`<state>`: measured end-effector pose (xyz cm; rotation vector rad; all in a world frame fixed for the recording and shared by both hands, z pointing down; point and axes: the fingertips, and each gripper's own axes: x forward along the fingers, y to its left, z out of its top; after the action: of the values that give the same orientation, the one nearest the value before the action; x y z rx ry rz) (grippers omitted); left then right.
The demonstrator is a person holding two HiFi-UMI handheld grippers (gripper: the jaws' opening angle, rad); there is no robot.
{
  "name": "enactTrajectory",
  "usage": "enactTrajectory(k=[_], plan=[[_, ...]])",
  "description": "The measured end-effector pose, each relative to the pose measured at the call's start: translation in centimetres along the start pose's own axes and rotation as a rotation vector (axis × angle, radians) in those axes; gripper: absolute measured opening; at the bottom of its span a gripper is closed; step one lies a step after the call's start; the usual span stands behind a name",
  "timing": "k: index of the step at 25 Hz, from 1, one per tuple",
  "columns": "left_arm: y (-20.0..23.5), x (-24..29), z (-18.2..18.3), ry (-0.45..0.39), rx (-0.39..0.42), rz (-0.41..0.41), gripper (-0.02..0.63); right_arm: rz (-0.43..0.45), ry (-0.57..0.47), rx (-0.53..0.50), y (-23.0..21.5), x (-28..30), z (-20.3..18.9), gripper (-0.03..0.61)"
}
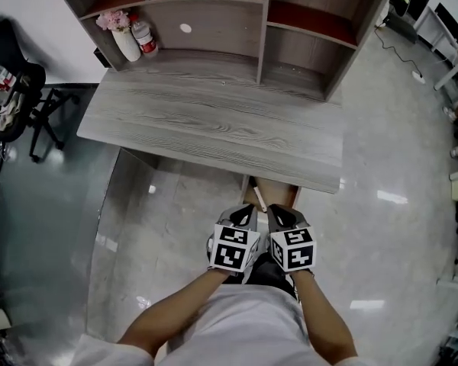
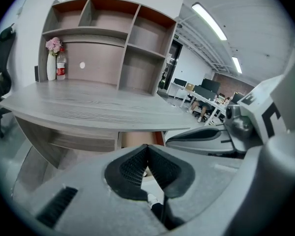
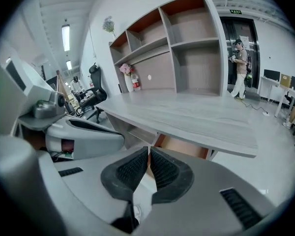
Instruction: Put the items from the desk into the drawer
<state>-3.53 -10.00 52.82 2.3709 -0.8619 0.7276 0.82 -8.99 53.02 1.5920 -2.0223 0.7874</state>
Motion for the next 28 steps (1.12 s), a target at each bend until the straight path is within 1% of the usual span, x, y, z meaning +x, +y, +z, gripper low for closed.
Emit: enactTrajectory(k=[5,11,14,19,22,24,28], plan=[[-1.0,-1.2,1.7,-0.041,-0.014,-0.002,0.002,0.020,-0.040,-0.027,0.3,-2.2,2.2,0.008],[-1.3,-2.0,3.4,-0.086,-0.019,0.025,0.002,0.055,-0.079,-0.057,0.6,-3.9,4.1,0.002],[-1.8,-2.2,4.2,-0.113,-0.001,0.036,0.002,0.059,-0.096,-0.053,0.4,-4.6,4.6,0.002],[-3.2,-1.8,5.0,-0.118,0.070,0.027,0.002,0.052,-0.132,-0.065,-0.1,-4.9,5.4,0.002],[-3.8,-1.4,5.4,-0.128,0.101,0.025,0.002,0.052,-0.146,-0.055,-0.6,-4.9,5.5,0.002],[-3.8,-1.3,5.6,-0.130,0.107,0.027,0.002,0.053,-0.151,-0.054,-0.8,-4.8,5.6,0.002],[-3.5,-1.2,5.8,-0.129,0.093,0.037,0.002,0.053,-0.158,-0.054,-1.3,-4.7,6.1,0.002]])
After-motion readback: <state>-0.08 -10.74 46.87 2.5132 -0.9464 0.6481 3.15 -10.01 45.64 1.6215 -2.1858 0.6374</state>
